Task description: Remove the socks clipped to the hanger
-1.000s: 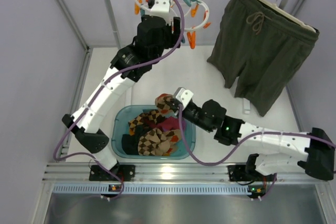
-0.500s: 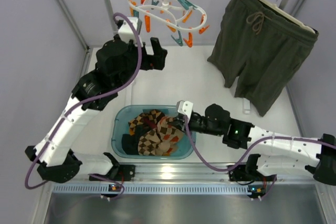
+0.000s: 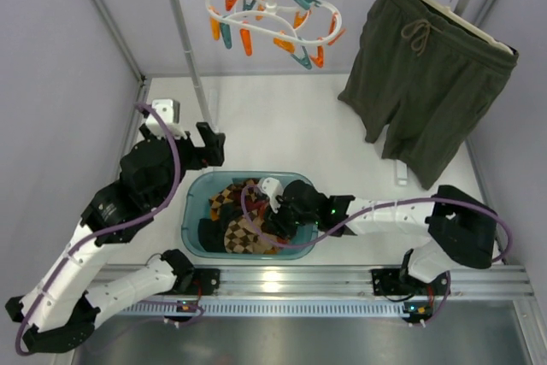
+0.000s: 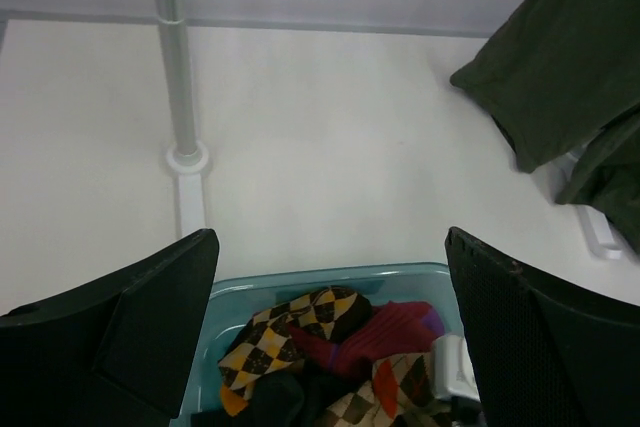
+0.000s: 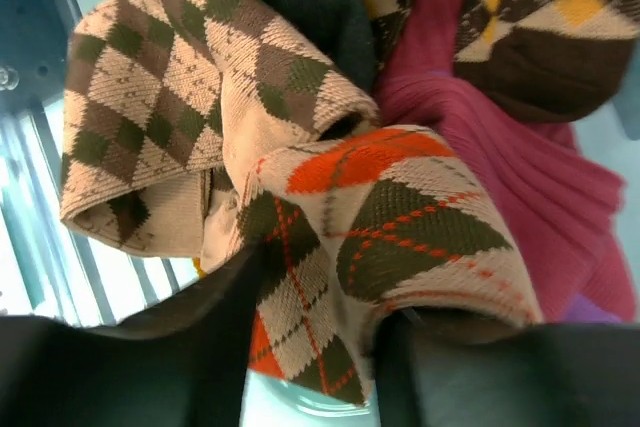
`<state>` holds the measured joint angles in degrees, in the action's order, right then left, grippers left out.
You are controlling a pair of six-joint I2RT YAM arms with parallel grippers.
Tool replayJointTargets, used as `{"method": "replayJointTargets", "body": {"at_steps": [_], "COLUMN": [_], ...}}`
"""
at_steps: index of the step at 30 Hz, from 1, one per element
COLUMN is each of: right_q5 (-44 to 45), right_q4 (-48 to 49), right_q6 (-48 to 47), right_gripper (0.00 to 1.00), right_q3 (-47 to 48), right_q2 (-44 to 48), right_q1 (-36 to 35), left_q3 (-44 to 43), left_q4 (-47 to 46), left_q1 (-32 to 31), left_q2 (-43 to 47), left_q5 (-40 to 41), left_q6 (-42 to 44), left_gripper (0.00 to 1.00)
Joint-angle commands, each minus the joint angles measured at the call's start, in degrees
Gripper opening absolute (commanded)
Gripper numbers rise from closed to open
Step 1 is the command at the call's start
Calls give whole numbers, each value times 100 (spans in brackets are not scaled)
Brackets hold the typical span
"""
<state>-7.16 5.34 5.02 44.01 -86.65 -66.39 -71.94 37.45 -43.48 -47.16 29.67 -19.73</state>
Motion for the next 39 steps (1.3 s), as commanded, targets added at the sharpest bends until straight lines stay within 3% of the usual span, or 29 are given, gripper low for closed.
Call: {"method": "replayJointTargets", "body": {"at_steps": [1,2,4,9,12,13,15,17,19,22,25,28,35,39], "right_q5": [319,399,505,837,2003,3174,4506,5580,5428,4429,3401,3815,3608,3677], "right_q4": [-6,-190,-874,-2184,-2775,-2810,-2741,-2706,-2775,-3153,-3609,-4023,-4629,-4999], "right_q6": [193,62,-27,-229,-98,42,619,869,843,808,948,1107,527,430], "right_gripper": [44,51,57,96,99,99,99,99,99,99,100,99,100,99], "right_q3": [468,625,828,1127,970,874,514,198,99,291,651,907,1153,1329], "right_q2": [525,648,1052,2167,3079,3336,4064,4480,4964,5053,4536,4332,5561,5720], "right_q1": [-93,-85,-76,-76,-67,-58,55,266,888,2101,3226,3782,3774,3774], "left_q3": [329,408,672,989,1278,1497,1744,1850,1842,2166,2597,2721,2791,2887], "left_q4": [174,288,342,702,711,685,571,457,395,-105,-668,-862,-836,-836], "left_q1": [7,15,15,15,15,15,15,68,444,1296,2499,3950,4111,4111], "left_q2": [241,320,435,1013,1435,1533,1709,1868,1973,2253,2430,2291,2360,2737], "left_q5": [504,539,531,689,943,1127,1541,1289,1076,384,-1039,-1982,-2106,-2386], "left_q6": [-189,-224,-242,-164,56,-13,-206,-155,-93,458,760,760,935,918], "left_gripper": [99,99,99,98,99,99,99,99,99,99,99,98,99,98]}}
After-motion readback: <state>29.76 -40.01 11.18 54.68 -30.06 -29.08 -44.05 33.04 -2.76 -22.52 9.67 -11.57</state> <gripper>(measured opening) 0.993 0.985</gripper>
